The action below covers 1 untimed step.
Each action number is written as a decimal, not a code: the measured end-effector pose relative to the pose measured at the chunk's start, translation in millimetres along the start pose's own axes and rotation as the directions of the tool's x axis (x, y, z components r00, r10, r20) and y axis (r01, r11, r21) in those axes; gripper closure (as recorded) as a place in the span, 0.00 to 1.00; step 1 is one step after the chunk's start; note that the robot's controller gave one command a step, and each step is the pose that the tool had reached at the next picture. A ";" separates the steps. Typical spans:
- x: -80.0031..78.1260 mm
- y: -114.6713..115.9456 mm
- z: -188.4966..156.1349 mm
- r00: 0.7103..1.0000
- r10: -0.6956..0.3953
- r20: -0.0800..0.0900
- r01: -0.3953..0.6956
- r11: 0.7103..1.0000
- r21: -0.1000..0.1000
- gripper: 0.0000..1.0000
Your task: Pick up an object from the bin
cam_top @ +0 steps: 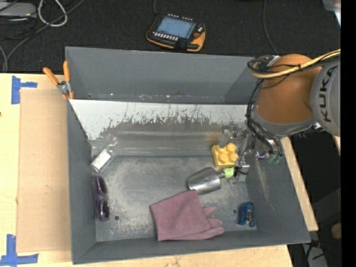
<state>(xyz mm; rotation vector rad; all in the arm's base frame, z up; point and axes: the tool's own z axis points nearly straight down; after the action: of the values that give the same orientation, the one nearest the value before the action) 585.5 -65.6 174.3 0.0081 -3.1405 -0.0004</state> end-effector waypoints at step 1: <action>0.0 0.0 0.0 1.000 0.000 0.000 0.000 1.000 0.000 1.00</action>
Offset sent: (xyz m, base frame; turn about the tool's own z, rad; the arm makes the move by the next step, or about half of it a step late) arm 0.0000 0.0000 0.0000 0.0000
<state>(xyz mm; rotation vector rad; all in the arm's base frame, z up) 585.5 -65.6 174.3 0.0086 -3.1405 -0.0004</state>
